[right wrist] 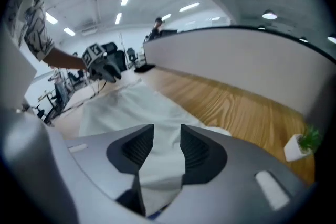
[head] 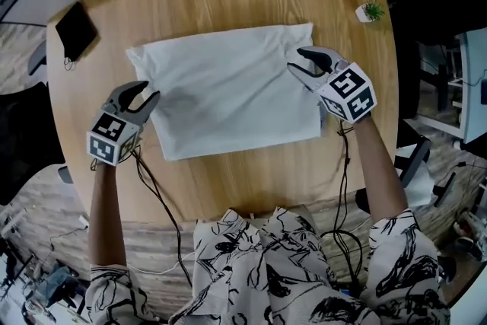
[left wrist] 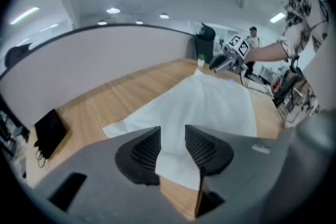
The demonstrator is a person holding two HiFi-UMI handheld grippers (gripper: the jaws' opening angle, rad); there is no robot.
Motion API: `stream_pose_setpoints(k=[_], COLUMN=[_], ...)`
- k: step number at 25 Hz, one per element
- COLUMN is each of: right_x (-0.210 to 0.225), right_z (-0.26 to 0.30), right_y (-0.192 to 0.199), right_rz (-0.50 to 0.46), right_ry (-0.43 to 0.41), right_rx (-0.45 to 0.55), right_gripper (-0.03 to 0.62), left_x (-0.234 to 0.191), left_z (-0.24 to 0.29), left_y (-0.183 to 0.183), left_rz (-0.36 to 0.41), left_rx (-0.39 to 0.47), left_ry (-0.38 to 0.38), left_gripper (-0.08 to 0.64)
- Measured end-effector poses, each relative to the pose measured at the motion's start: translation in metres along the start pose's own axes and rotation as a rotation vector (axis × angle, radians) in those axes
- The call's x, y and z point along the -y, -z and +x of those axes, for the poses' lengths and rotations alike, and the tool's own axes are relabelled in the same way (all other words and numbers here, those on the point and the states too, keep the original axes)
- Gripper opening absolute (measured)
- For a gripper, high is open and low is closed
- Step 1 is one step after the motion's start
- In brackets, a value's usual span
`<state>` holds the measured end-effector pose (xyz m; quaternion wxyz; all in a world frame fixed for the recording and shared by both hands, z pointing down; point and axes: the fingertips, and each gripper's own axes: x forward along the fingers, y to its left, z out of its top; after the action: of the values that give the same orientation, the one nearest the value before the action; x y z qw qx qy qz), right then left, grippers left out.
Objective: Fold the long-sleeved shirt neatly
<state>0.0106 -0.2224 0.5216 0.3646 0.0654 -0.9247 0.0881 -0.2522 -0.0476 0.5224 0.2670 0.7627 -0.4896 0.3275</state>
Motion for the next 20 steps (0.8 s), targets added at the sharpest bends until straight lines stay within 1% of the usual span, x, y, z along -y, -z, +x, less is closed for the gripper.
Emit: stream_pose_setpoints(k=[2,3,4,6,7,8,10,12,15,17,20], right_x=[-0.001,-0.001,-0.001,-0.002,-0.003,-0.006,-0.01,-0.017,-0.041,-0.068,-0.099], right_z=[-0.04,-0.063,-0.087,-0.132,-0.153,-0.172,-0.204,-0.233,-0.276,-0.309,-0.357], right_y=[-0.034,-0.048,-0.06,-0.073,-0.076,-0.078,-0.083,-0.09,-0.095,-0.102,-0.108], right_rz=[0.051,0.07,0.087,0.125,0.142,0.155,0.17,0.165,0.132,0.115,0.098], right_ry=[0.036,0.055,0.075,0.12,0.14,0.154,0.174,0.211,0.307,0.376,0.514], right_rx=[0.199,0.29,0.369,0.481,0.519,0.552,0.61,0.654,0.683,0.74,0.834], right_gripper=[0.168,0.153,0.114,0.029,0.008,0.006,0.006,0.006,0.006,0.006,0.006], left_x=[0.006,0.009,0.014,0.03,0.04,0.05,0.068,0.081,0.1,0.11,0.118], left_z=[-0.035,-0.052,-0.071,-0.108,-0.127,-0.145,-0.175,-0.203,-0.252,-0.289,-0.331], left_y=[-0.02,-0.029,-0.039,-0.058,-0.067,-0.076,-0.09,-0.099,-0.094,-0.084,-0.068], left_rz=[-0.087,-0.123,-0.153,-0.185,-0.187,-0.184,-0.16,-0.129,-0.131,-0.149,-0.203], left_rx=[0.135,0.2,0.263,0.381,0.432,0.475,0.537,0.577,0.635,0.684,0.752], left_ry=[-0.083,-0.129,-0.175,-0.262,-0.302,-0.337,-0.396,-0.458,-0.528,-0.567,-0.671], left_gripper=[0.153,0.152,0.145,0.083,0.036,0.002,0.002,0.002,0.002,0.002,0.002])
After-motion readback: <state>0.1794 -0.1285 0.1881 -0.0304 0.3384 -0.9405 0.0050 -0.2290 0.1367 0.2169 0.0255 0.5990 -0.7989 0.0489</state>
